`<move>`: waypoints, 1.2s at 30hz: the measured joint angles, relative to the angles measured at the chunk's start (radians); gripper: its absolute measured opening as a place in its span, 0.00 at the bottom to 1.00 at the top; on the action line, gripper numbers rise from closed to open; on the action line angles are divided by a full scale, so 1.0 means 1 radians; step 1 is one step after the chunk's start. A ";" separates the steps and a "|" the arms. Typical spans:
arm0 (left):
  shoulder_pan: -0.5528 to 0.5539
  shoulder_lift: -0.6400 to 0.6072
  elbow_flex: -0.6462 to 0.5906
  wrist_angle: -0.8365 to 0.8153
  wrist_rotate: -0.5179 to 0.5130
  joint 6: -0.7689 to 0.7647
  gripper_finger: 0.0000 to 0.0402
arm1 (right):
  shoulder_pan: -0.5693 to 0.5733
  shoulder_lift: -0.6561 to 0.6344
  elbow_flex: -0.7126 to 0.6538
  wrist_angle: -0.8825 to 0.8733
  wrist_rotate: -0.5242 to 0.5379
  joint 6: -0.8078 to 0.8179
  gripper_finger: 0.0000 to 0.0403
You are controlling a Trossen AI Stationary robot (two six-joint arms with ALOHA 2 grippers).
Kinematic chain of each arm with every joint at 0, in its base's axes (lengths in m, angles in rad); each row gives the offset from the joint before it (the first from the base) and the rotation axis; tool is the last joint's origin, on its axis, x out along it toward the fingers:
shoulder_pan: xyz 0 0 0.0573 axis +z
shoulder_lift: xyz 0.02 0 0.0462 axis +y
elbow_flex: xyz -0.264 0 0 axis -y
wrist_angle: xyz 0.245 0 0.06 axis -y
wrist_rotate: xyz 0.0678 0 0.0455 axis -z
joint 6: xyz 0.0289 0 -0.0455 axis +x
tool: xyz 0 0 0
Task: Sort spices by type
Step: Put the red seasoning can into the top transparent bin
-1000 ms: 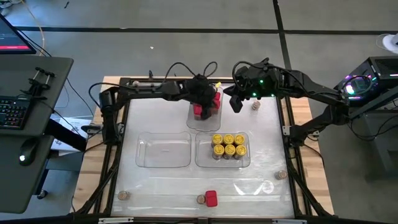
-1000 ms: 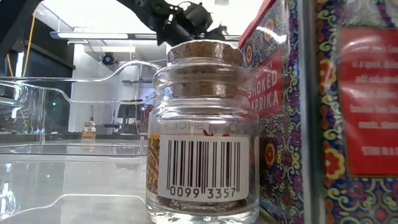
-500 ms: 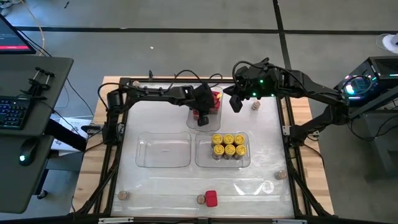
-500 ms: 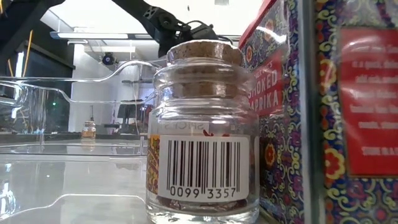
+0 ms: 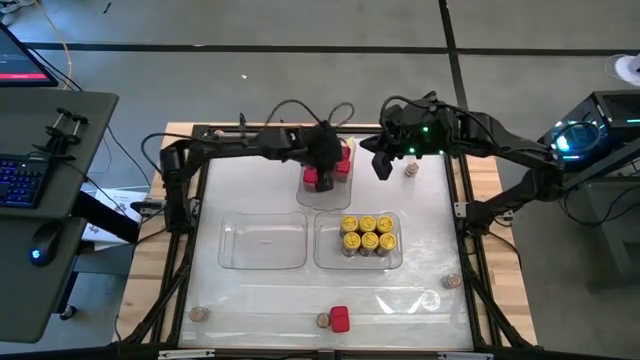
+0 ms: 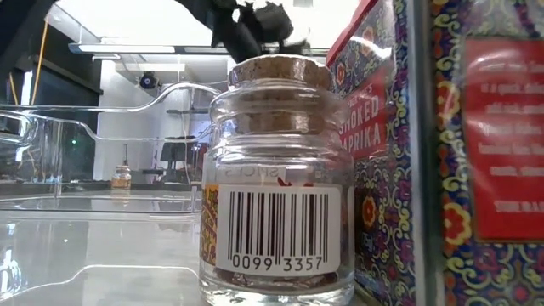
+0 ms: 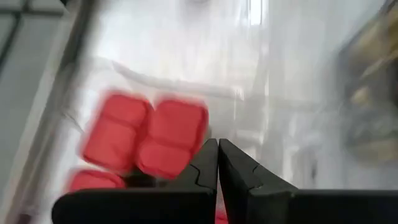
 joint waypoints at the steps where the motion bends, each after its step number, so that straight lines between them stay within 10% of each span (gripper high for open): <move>1: 0.000 -0.014 0.008 0.002 0.000 0.000 0.00 | 0.000 -0.003 0.000 0.001 0.000 -0.001 0.00; 10: 0.030 -0.205 0.010 -0.151 0.037 -0.086 0.00 | 0.000 -0.049 0.001 -0.003 -0.001 -0.011 0.00; 17: 0.038 -0.562 -0.247 -0.008 0.076 -0.216 0.00 | 0.004 -0.006 0.001 -0.006 -0.194 0.149 0.04; 29: 0.039 -0.945 -0.623 0.162 -0.083 -0.574 0.00 | 0.287 0.238 0.001 -0.142 -0.468 0.249 0.63; 36: 0.039 -0.955 -0.623 0.159 -0.056 -0.439 0.00 | 0.451 0.398 0.000 -0.250 -0.396 0.770 0.76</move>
